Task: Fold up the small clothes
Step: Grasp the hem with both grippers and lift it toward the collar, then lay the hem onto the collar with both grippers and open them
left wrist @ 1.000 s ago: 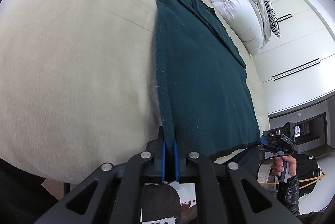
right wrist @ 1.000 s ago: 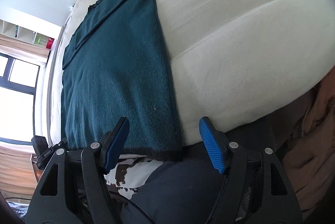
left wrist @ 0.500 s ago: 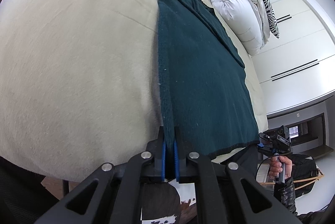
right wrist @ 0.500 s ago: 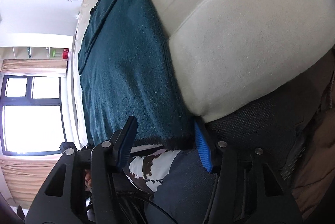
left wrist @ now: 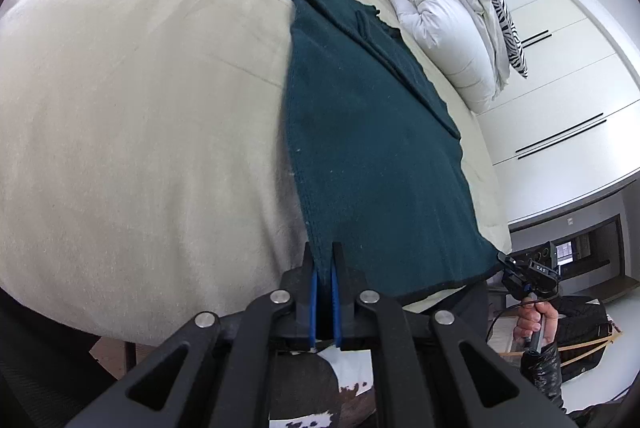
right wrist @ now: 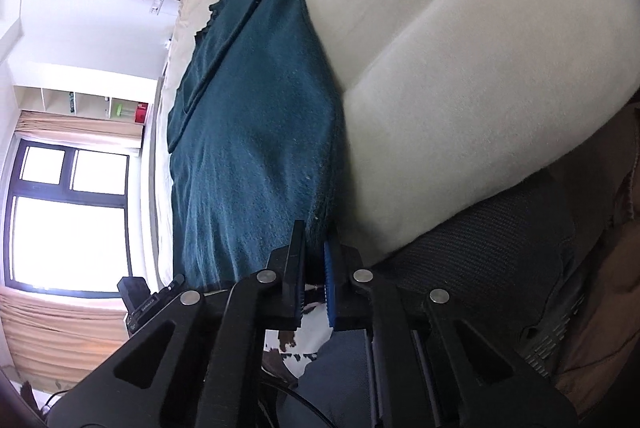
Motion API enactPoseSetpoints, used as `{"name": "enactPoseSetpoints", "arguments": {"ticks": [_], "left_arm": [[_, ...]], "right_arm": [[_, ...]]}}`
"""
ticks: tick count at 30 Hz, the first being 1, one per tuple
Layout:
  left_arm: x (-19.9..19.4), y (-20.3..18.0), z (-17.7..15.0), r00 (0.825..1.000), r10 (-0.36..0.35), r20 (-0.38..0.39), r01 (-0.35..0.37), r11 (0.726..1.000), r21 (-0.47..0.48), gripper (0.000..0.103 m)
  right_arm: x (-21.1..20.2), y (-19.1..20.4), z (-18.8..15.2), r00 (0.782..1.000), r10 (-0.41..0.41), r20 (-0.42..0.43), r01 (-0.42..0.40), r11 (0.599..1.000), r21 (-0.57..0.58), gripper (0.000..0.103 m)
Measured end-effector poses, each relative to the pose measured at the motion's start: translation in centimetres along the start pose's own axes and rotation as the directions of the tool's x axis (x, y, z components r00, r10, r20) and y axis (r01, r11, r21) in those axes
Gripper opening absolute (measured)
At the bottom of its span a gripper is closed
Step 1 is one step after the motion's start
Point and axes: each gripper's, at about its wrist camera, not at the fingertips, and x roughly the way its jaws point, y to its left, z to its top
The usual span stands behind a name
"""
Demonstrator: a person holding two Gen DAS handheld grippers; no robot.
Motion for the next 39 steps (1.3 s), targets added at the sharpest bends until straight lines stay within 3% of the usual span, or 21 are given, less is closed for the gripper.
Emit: {"name": "enactPoseSetpoints", "arguments": {"ticks": [5, 9, 16, 24, 31, 39], "left_arm": [[-1.8, -0.9, 2.0, 0.991, -0.111, 0.070, 0.113, 0.993, -0.036, 0.007], [-2.9, -1.6, 4.5, 0.971, -0.200, 0.134, 0.211, 0.975, -0.071, 0.007], [-3.0, -2.7, 9.7, 0.939, -0.275, 0.205, 0.302, 0.947, -0.110, 0.007], [-0.8, -2.6, 16.4, 0.926, -0.272, 0.261, 0.319, 0.935, -0.158, 0.007], [3.1, -2.9, 23.3, 0.932, -0.237, 0.274, 0.289, 0.942, -0.168, 0.007], [7.6, -2.4, 29.7, 0.942, -0.178, 0.285, 0.234, 0.956, -0.179, 0.007]], "right_arm": [[-1.6, 2.9, 1.4, 0.992, 0.095, 0.088, -0.091, 0.995, -0.050, 0.006], [-2.2, 5.9, 3.3, 0.975, 0.166, 0.147, -0.153, 0.984, -0.096, 0.006], [-1.8, 10.6, 8.2, 0.938, 0.257, 0.234, -0.230, 0.964, -0.135, 0.006], [-1.2, 12.7, 15.7, 0.904, 0.258, 0.342, -0.229, 0.966, -0.123, 0.006], [1.4, 14.9, 22.2, 0.901, 0.183, 0.394, -0.137, 0.980, -0.144, 0.006], [7.1, 15.8, 29.1, 0.907, 0.095, 0.409, -0.048, 0.991, -0.124, 0.006]]}}
